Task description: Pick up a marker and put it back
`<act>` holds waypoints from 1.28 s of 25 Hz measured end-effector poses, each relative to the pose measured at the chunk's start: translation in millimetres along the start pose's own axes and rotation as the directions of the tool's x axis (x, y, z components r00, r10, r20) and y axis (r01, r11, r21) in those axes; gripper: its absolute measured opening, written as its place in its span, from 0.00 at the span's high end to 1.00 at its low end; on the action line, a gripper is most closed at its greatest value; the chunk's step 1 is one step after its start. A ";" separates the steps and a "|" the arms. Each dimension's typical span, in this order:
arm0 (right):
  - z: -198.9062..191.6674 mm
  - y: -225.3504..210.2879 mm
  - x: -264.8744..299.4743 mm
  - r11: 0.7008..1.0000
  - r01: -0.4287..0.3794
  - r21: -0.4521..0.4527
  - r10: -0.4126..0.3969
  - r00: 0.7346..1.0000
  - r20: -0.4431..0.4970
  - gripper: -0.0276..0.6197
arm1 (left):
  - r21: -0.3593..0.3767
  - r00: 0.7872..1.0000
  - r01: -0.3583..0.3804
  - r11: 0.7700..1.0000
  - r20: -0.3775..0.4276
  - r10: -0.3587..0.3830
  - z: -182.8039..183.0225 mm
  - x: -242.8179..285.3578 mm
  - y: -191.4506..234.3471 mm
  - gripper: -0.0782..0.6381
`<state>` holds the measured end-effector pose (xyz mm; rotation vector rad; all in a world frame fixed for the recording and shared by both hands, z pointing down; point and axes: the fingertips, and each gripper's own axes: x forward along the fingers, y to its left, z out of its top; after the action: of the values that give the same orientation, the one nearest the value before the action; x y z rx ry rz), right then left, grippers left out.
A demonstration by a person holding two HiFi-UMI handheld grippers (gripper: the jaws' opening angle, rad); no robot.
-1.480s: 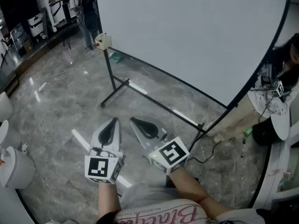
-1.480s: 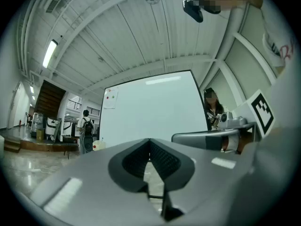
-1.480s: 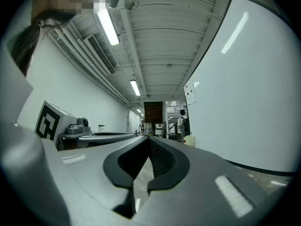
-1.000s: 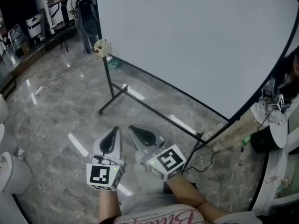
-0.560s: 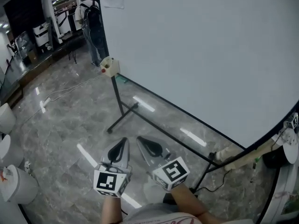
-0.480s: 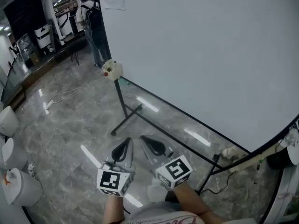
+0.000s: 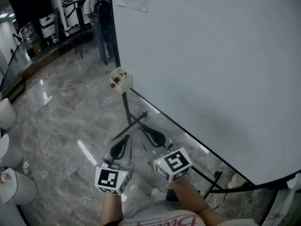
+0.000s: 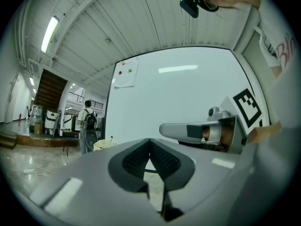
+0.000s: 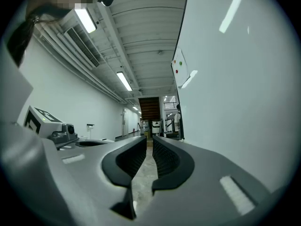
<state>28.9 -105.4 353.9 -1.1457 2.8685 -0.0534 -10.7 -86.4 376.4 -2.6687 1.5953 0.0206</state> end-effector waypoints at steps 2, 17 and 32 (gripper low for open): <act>-4.1 -9.6 23.8 1.000 -0.002 0.007 0.002 1.000 -0.021 0.89 | -0.014 1.000 -0.014 1.000 0.013 0.014 1.9 13.5 22.2 0.89; -42.2 -130.8 225.7 0.972 0.195 0.130 -0.181 0.977 -0.117 0.83 | -0.031 0.997 0.070 0.997 0.030 -0.069 13.3 147.5 197.7 0.89; -52.7 -173.0 289.1 0.977 0.176 0.120 -0.151 0.969 -0.196 0.85 | -0.087 0.998 0.055 0.995 -0.005 -0.055 3.4 207.4 240.2 0.89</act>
<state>-64.7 -429.3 405.0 -1.4168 2.8617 -0.3775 -124.0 -382.5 362.1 -2.7798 1.5577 0.0816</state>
